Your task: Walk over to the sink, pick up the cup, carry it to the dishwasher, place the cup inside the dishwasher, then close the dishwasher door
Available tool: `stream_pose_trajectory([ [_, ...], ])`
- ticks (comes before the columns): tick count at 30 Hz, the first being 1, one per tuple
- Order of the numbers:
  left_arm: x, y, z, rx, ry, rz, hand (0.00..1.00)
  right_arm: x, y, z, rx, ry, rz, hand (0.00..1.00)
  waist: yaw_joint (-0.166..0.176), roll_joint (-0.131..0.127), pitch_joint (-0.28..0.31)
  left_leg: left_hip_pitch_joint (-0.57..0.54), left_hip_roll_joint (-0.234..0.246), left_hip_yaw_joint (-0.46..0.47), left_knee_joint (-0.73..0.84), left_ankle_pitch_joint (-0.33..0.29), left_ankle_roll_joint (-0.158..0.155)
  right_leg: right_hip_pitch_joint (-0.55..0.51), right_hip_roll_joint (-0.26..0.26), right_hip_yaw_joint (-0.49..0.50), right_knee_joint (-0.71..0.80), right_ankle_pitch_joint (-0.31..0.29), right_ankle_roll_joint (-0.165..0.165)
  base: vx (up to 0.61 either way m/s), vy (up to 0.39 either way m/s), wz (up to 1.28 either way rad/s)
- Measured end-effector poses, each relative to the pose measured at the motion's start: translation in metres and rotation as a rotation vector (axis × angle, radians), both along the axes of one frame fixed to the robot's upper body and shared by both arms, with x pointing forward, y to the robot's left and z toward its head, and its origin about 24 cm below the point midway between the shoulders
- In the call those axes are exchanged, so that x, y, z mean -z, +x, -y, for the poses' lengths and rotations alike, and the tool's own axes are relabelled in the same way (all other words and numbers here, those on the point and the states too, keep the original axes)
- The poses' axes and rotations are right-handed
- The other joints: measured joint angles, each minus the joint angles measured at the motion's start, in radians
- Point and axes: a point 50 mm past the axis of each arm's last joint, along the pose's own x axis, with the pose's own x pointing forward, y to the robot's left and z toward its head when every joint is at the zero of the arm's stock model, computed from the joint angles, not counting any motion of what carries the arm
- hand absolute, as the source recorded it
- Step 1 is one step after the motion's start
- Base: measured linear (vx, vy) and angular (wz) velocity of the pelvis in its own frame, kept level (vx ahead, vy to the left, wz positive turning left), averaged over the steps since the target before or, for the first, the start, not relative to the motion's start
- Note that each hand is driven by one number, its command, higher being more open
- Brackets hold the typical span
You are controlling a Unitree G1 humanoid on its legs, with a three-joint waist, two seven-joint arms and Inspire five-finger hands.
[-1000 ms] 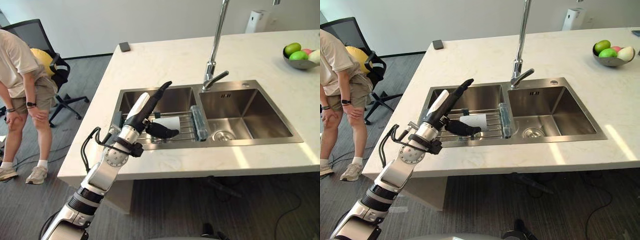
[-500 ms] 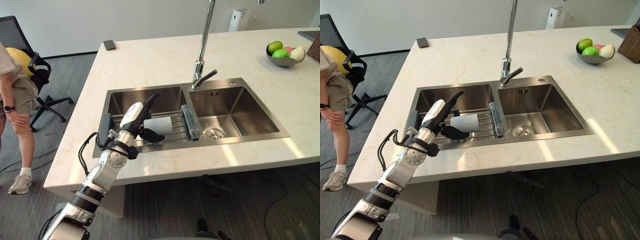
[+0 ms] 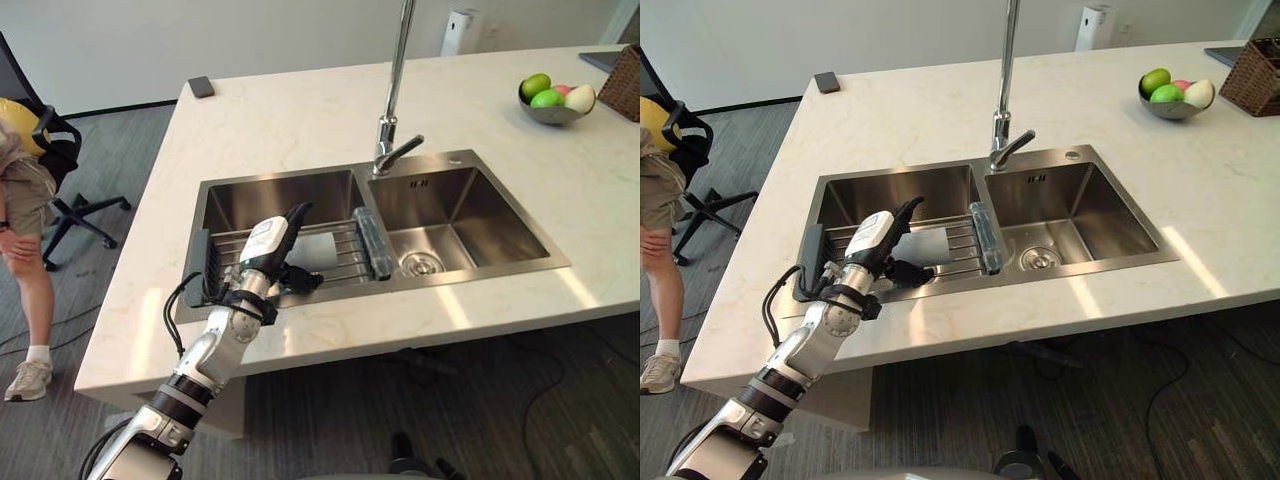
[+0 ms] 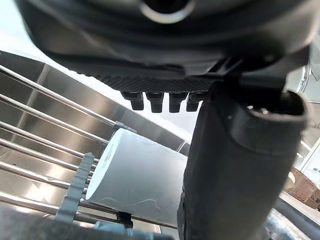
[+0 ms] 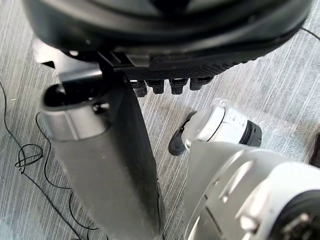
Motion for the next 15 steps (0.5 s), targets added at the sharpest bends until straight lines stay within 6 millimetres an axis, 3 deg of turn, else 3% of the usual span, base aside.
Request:
stream_pose_trajectory([
  [15,0.0016,0.0085,0.0048,0.042,0.084,-0.150,1.00,-0.0010,0.0039,0.0017,-0.009,-0.009,0.020,1.00,-0.015,0.008,0.016,0.001,-0.001,0.002,0.009,-0.008,0.006,0.000,0.000,0.000,0.000,-0.001,0.001,-0.01,-0.004,-0.01],
])
